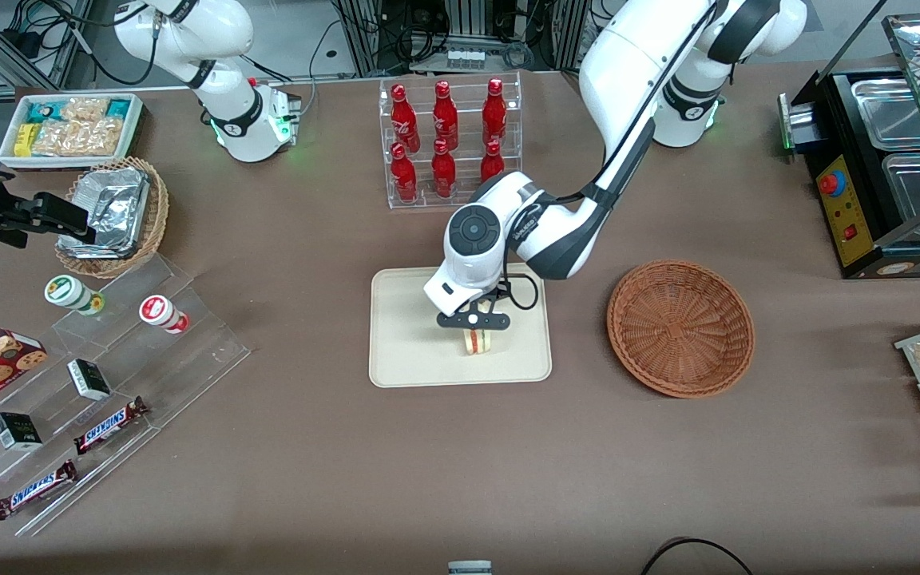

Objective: Place sandwich from basket to tray
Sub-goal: 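Lower the sandwich onto the tray and open the left gripper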

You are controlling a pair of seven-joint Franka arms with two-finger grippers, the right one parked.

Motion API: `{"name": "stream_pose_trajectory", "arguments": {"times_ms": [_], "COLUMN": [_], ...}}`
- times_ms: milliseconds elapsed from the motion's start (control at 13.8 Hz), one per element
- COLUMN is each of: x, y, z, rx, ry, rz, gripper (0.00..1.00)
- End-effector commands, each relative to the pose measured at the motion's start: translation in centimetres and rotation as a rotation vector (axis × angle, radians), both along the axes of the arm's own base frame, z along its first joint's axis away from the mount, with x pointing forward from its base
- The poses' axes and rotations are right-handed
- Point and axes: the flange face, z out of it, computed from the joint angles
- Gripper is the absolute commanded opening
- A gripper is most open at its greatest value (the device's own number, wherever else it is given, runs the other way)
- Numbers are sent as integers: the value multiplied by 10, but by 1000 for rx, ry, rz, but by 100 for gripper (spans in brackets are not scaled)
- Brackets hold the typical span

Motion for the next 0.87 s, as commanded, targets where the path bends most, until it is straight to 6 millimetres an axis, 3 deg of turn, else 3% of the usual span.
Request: {"name": "stream_pose_trajectory", "arguments": {"times_ms": [0,145,218,290,363,435,581,726,798], "x": [-6,-6,-6,-6,-6,-5,-4,0,1], "y": [-13,-14,-16,-15,-15,-15,-13,-7,-2], "z": [-14,-20,-21,-24,-26,-24,-14,14,37], "rx": [15,10,1,0,2,0,-1,3,8], "ry": [-11,-12,-21,-21,-19,-21,-27,-33,-36], "rz": [-15,-13,-14,-11,-11,-9,-10,-1,19], "gripper": [0,3,14,40,81,100,100,100,100]}}
